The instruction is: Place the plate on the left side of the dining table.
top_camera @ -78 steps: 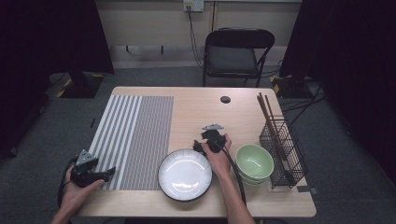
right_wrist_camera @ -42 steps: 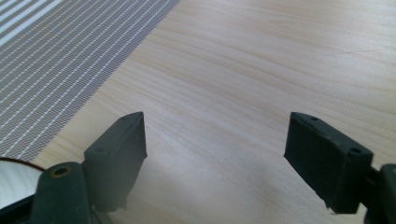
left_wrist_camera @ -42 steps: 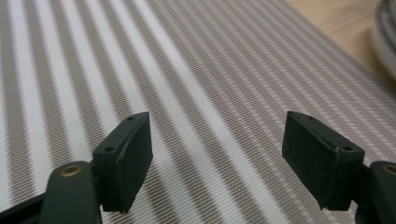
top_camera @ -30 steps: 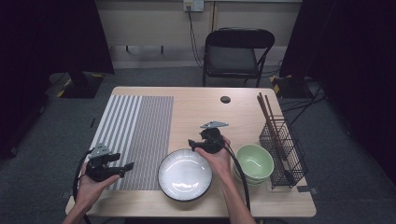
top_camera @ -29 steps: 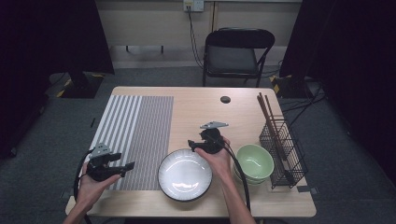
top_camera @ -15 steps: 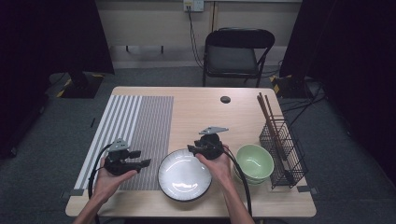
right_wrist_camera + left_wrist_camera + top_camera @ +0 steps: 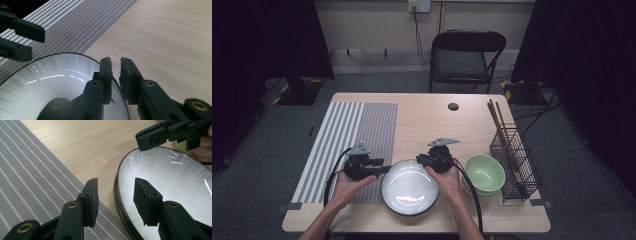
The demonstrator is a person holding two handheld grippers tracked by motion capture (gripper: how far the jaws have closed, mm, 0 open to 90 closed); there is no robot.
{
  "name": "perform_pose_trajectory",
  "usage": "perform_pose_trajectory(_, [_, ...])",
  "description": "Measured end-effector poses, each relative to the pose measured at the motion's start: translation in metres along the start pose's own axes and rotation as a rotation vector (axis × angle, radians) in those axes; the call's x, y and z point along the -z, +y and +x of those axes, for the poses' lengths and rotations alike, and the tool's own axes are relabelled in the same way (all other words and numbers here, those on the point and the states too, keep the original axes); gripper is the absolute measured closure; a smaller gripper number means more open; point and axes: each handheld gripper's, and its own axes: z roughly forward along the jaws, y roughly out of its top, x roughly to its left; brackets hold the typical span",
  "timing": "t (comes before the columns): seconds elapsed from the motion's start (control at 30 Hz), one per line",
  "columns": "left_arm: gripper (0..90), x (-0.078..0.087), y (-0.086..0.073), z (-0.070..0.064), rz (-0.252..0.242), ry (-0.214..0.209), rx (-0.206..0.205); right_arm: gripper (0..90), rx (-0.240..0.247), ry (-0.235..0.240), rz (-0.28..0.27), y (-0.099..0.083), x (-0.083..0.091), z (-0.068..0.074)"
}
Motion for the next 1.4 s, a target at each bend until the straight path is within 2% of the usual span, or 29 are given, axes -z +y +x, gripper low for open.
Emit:
perform_pose_trajectory(0.13, [56.6, -0.005, -0.001, -0.001, -0.001, 0.005, -0.013, 82.1, 0.003, 0.008, 0.007, -0.003, 0.001, -0.001])
perform_pose_trajectory(0.17, [56.5, -0.008, -0.001, -0.002, 0.003, -0.010, 0.007, 82.0, 0.003, 0.008, 0.003, -0.004, 0.002, -0.001])
perform_pose_trajectory(0.23, [58.0, -0.010, -0.001, -0.001, 0.010, -0.013, 0.006, 82.1, 0.005, 0.006, -0.004, -0.006, 0.003, -0.002])
perform_pose_trajectory(0.33, [66.0, -0.012, -0.002, -0.001, 0.008, -0.018, 0.026, 82.0, -0.008, 0.016, -0.010, -0.009, 0.004, -0.003])
perform_pose_trajectory(0.4, [74.3, -0.011, -0.002, 0.000, -0.007, -0.046, 0.053, 82.2, -0.009, 0.023, -0.013, -0.009, 0.004, -0.005])
perform_pose_trajectory(0.47, [80.0, -0.011, -0.002, 0.000, -0.004, -0.028, 0.044, 82.2, -0.002, 0.019, -0.016, -0.010, 0.004, -0.004])
perform_pose_trajectory(0.57, [85.3, -0.014, -0.004, 0.001, 0.013, -0.022, 0.040, 82.4, -0.009, 0.026, -0.022, -0.010, 0.004, -0.005])
perform_pose_trajectory(0.73, [85.8, -0.014, -0.004, 0.004, 0.010, -0.043, 0.047, 84.0, -0.011, 0.030, -0.030, -0.010, 0.005, -0.006])
perform_pose_trajectory(0.87, [86.1, -0.015, -0.004, 0.007, 0.015, -0.063, 0.073, 84.8, -0.007, 0.035, -0.006, -0.006, 0.005, -0.007])
perform_pose_trajectory(1.0, [86.1, -0.015, -0.004, 0.008, 0.011, -0.065, 0.077, 85.4, 0.009, 0.037, -0.001, -0.008, 0.005, -0.007])
perform_pose_trajectory(1.23, [85.0, -0.016, -0.004, 0.007, 0.011, -0.059, 0.067, 86.5, -0.014, 0.040, -0.008, -0.008, 0.006, -0.007])
perform_pose_trajectory(1.3, [85.8, -0.016, -0.004, 0.009, 0.012, -0.071, 0.059, 86.5, -0.032, 0.044, -0.010, -0.009, 0.006, -0.008])
perform_pose_trajectory(1.4, [86.2, -0.017, -0.004, 0.011, 0.000, -0.088, 0.085, 86.5, -0.055, 0.050, -0.025, -0.011, 0.006, -0.009])
